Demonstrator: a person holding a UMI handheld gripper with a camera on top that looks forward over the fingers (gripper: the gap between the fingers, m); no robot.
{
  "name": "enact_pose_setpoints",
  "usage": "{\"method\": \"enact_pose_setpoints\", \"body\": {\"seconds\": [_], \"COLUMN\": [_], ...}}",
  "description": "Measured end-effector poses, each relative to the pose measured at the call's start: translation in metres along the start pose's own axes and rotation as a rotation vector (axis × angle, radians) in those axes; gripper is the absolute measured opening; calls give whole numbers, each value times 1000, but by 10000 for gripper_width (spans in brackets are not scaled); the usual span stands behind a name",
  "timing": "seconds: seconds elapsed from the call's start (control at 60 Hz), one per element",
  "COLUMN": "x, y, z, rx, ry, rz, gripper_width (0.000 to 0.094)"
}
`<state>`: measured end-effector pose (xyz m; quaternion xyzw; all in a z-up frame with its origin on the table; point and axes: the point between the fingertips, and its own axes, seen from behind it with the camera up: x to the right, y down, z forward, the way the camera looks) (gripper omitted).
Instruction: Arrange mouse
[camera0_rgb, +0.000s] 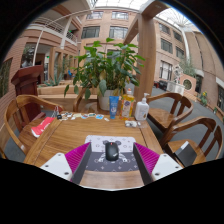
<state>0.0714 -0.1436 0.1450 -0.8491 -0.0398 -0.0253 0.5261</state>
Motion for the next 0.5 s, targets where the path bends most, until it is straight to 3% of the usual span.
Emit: {"method": "enact_pose_setpoints", "body": {"seconds": [0.267,0.5], "x": [-5,-2], "y": [8,17], "z": [-71,-84], "rx": [8,0], "ry": [-2,9], "rz": [0,7], "gripper_width": [852,852]}}
